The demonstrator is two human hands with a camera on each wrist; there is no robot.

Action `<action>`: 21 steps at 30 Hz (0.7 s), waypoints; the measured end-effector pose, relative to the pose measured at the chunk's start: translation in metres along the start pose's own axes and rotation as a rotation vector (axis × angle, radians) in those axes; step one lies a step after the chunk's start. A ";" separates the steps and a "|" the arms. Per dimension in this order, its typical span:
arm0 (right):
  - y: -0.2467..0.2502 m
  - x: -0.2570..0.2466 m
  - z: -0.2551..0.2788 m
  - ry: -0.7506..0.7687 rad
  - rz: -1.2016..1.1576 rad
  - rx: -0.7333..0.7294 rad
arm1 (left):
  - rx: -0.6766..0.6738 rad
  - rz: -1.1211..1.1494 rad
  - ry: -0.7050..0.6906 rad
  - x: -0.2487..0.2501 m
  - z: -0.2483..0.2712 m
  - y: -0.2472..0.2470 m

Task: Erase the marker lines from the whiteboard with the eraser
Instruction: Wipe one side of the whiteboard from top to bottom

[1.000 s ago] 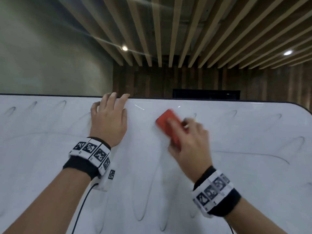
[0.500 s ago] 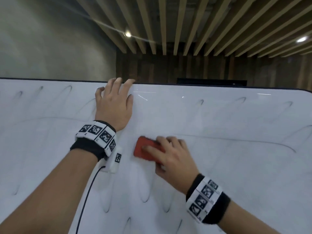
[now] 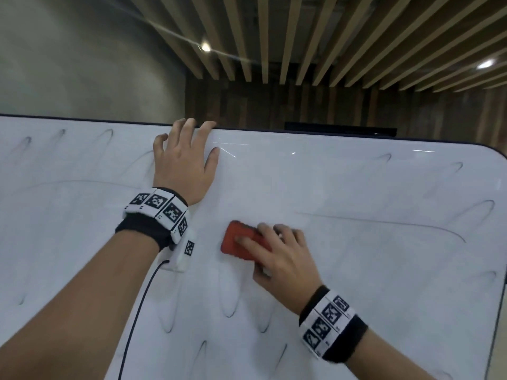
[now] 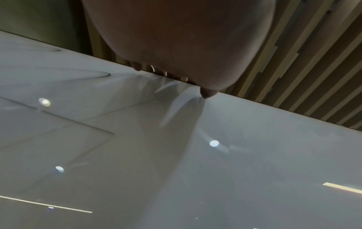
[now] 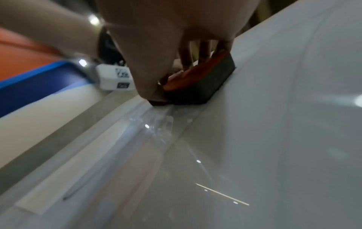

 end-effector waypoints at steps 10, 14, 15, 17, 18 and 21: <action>0.036 0.122 -0.020 -0.603 -0.145 0.215 | -0.022 0.027 0.033 0.003 0.000 0.001; 0.012 0.039 0.006 -0.057 0.001 0.024 | -0.002 0.041 0.045 0.003 0.000 0.002; 0.015 0.050 0.007 -0.045 0.019 0.021 | 0.003 0.046 0.061 0.004 0.000 0.002; 0.030 0.098 0.005 -0.206 0.034 0.068 | 0.005 0.064 0.139 0.011 -0.001 0.001; 0.038 0.127 0.005 -0.332 0.035 0.096 | 0.002 0.066 0.188 0.017 -0.003 0.000; 0.061 0.209 0.023 -0.742 0.002 0.200 | -0.042 0.072 0.192 0.052 -0.010 -0.003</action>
Point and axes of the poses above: each hand's wrist, its own z-axis away from the middle knuckle, its own y-axis out of the back of the hand, x = y × z, the point moved 7 cm from there along -z, towards the middle knuckle, and after that the axes turned 12 degrees about z, right-handed, at the moved point
